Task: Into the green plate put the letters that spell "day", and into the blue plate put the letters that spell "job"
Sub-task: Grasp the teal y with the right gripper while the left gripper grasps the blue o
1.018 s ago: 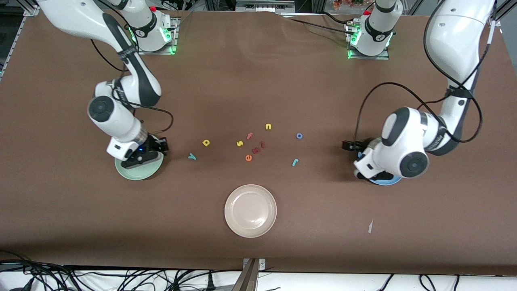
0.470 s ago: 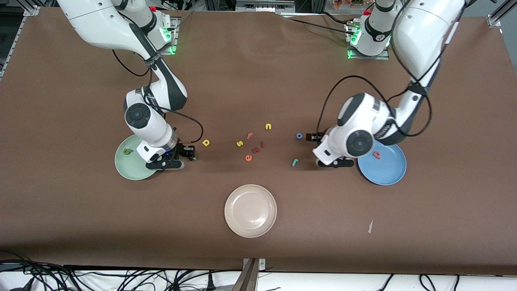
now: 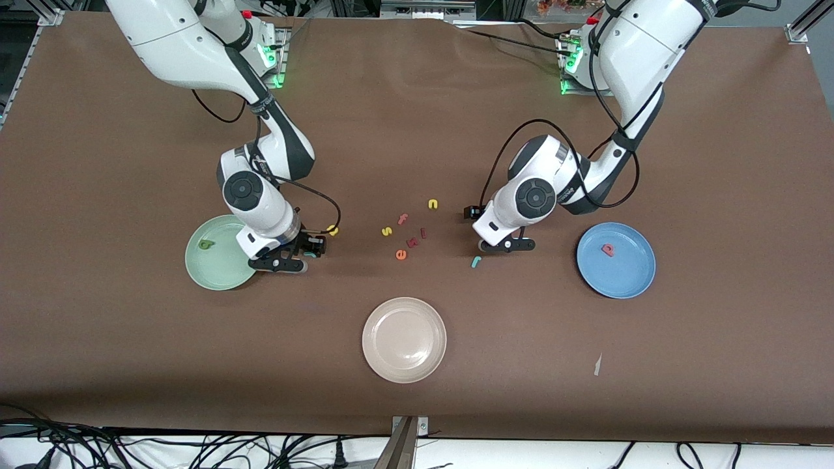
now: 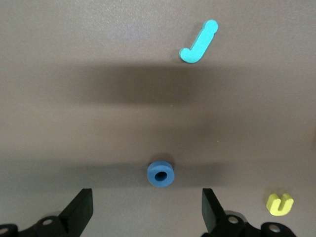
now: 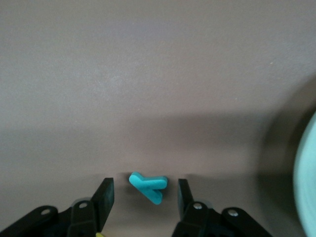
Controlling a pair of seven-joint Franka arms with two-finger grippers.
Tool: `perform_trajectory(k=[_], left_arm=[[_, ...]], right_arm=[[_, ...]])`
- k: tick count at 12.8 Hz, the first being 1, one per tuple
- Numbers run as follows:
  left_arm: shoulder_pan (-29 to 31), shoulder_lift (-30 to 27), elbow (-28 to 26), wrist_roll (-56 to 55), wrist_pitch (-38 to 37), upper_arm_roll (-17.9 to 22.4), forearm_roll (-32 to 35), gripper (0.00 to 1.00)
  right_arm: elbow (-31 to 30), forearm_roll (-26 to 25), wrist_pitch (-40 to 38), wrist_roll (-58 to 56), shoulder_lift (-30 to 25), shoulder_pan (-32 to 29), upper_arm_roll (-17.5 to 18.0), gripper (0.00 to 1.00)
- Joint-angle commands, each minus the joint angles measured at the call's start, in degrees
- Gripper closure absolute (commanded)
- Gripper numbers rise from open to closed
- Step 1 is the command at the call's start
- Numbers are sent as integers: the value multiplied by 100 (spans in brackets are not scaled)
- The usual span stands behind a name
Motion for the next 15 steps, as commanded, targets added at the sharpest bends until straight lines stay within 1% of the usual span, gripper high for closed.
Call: perform_trajectory(k=[1, 3, 5, 6, 7, 8, 9, 10, 11, 12, 13, 14, 15], left_arm=[[-81, -40, -159, -82, 377, -12, 426, 19], [-188, -4, -176, -232, 405, 5, 506, 19], [-205, 22, -176, -232, 422, 5, 506, 27], [-205, 92, -150, -232, 431, 23, 515, 27], [-205, 93, -150, -232, 431, 23, 515, 27], [-205, 101, -150, -232, 440, 23, 515, 30], [-223, 171, -167, -241, 614, 31, 515, 33], [-223, 241, -167, -241, 755, 32, 515, 34], [-223, 268, -159, -232, 774, 40, 515, 37], [-205, 260, -150, -232, 765, 49, 515, 41], [-214, 268, -159, -232, 765, 49, 515, 48], [-214, 268, -150, -232, 765, 49, 515, 63], [-214, 268, -150, -241, 757, 49, 515, 81]], right_arm=[[93, 66, 159, 59, 172, 156, -89, 39], [85, 66, 169, 60, 181, 165, -107, 42], [85, 66, 178, 60, 233, 165, -116, 42], [85, 66, 178, 59, 242, 165, -116, 43], [76, 66, 204, 59, 251, 165, -116, 46], [67, 66, 204, 68, 251, 165, -133, 47], [76, 57, 204, 60, 260, 165, -133, 51], [67, 57, 204, 59, 260, 165, -142, 54], [76, 57, 204, 42, 269, 165, -142, 58], [67, 57, 204, 24, 269, 165, -151, 61], [67, 57, 204, 16, 269, 165, -168, 61], [67, 57, 204, 7, 269, 165, -186, 61], [76, 49, 204, -2, 269, 165, -186, 63]])
